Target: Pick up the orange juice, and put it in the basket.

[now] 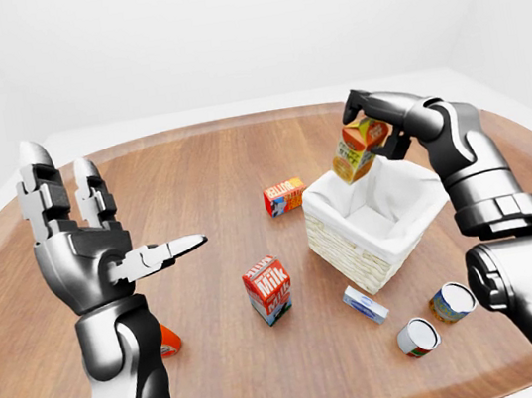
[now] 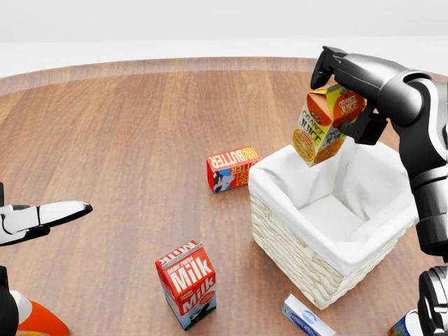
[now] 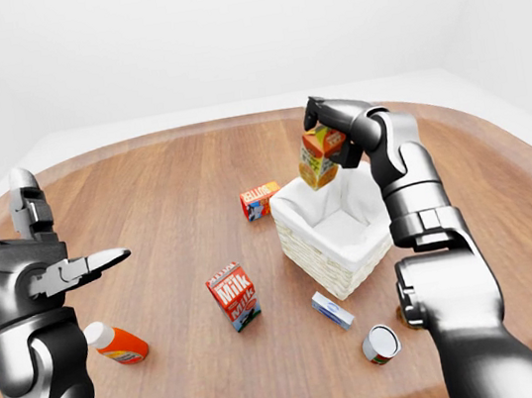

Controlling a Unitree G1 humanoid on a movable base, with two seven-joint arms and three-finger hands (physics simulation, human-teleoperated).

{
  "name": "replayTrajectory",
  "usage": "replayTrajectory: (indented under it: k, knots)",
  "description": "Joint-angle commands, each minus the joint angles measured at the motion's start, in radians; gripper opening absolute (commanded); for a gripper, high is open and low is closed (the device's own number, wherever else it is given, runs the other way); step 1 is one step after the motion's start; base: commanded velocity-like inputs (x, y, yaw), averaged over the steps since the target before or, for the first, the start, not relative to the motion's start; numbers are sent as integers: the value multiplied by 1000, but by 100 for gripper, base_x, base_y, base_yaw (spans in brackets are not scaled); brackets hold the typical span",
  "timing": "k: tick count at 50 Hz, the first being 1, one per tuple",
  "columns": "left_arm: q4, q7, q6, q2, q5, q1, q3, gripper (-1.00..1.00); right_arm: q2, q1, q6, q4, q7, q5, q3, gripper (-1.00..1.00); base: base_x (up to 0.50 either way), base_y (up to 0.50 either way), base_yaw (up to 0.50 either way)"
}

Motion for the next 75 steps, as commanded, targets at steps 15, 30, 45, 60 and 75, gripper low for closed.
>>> replayTrajectory:
  k: [15, 30, 45, 60, 75]
  knots:
    - [-1, 0, 0, 0, 0, 0, 0, 100, -1, 20, -11, 51, -82, -77, -14, -100, 0, 0, 0]
    - [-1, 0, 0, 0, 0, 0, 0, 100, -3, 32, -11, 96, -124, -91, -6, -100, 0, 0, 0]
    - [-1, 0, 0, 0, 0, 0, 0, 100, 2, 60, -11, 116, -153, -91, -4, -100, 0, 0, 0]
    - [0, 0, 0, 0, 0, 0, 0, 100, 5, 70, -11, 157, -188, -88, 1, -100, 0, 0, 0]
    - [-13, 4, 0, -3, -1, 4, -1, 100, 3, 60, -11, 241, -284, -106, 16, -100, 0, 0, 0]
